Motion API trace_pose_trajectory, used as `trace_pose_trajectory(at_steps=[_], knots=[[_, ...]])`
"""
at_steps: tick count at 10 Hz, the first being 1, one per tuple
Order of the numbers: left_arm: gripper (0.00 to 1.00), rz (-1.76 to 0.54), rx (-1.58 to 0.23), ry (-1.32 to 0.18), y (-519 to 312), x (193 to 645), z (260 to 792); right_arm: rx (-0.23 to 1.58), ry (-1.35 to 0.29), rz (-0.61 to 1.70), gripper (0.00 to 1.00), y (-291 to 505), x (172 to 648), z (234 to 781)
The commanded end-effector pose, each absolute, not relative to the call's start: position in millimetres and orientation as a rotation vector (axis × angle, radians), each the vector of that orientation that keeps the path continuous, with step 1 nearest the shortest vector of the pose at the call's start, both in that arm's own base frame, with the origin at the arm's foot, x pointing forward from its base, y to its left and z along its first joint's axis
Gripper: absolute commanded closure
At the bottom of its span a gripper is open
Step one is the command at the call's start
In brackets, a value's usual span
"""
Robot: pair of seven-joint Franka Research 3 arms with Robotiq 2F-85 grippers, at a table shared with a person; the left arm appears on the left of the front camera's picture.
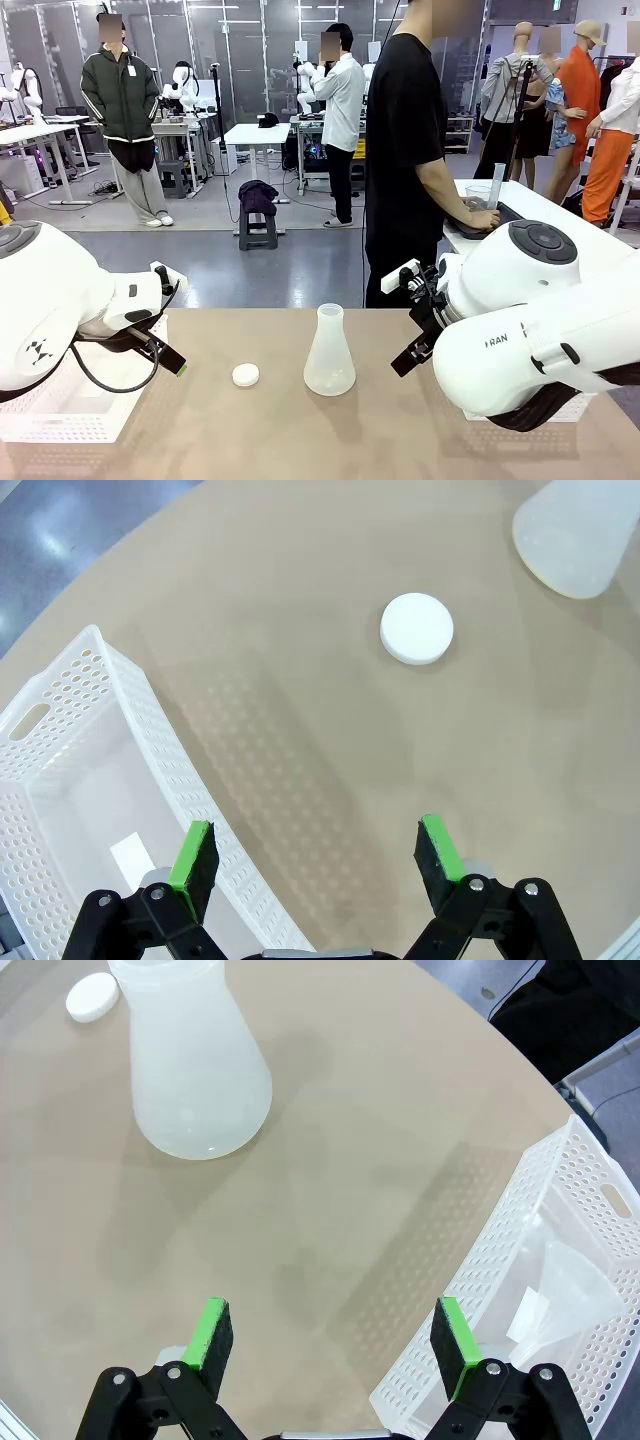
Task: Prepare the solutions needed for the experiment.
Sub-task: Pick up the Plastic Funnel and insert it into the Big flask.
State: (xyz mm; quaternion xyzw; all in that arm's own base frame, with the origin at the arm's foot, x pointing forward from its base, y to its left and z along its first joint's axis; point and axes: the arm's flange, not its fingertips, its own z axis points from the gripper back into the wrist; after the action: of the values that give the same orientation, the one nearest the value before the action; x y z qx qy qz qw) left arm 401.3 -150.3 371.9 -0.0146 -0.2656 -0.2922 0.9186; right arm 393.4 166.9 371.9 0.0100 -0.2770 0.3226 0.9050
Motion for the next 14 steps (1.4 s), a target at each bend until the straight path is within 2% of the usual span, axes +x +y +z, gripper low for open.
trace_pose_trajectory(at_steps=[1, 2, 4, 5, 8, 9, 10, 12, 14], knots=[[0.0, -0.601, -0.03, -0.546, -150.3, 401.3, 371.9, 0.021, -0.572, 0.666, 0.0, 166.9, 393.4, 371.9], [0.0, -0.624, -0.125, -0.546, -151.0, 400.5, 383.7, 0.069, -0.552, 0.612, 0.0, 163.3, 389.3, 389.7], [0.0, -0.577, -0.357, -0.532, -147.5, 394.1, 414.7, 0.292, -0.572, 0.626, 0.0, 157.1, 376.7, 429.4], [0.0, -0.583, -0.46, -0.546, -145.3, 389.1, 430.8, 0.314, -0.557, 0.576, 0.0, 156.6, 373.1, 444.9], [0.0, -0.526, -0.789, -0.519, -131.9, 383.2, 464.9, 0.735, -0.543, 0.517, 0.0, 150.1, 374.4, 480.8], [0.0, -0.48, -0.916, -0.536, -126.4, 385.2, 471.5, 0.946, -0.516, 0.508, 0.0, 146.8, 378.3, 486.5], [0.0, -0.438, -1.056, -0.514, -123.3, 385.3, 474.6, 1.051, -0.469, 0.485, 0.0, 148.5, 381.8, 489.2], [0.0, -0.343, -1.179, -0.497, -120.4, 386.8, 476.8, 1.119, -0.426, 0.449, 0.0, 155.3, 386.9, 489.7], [0.0, -0.34, -1.294, -0.508, -116.6, 383.6, 479.9, 1.101, -0.406, 0.411, 0.0, 160.7, 389.8, 489.0]])
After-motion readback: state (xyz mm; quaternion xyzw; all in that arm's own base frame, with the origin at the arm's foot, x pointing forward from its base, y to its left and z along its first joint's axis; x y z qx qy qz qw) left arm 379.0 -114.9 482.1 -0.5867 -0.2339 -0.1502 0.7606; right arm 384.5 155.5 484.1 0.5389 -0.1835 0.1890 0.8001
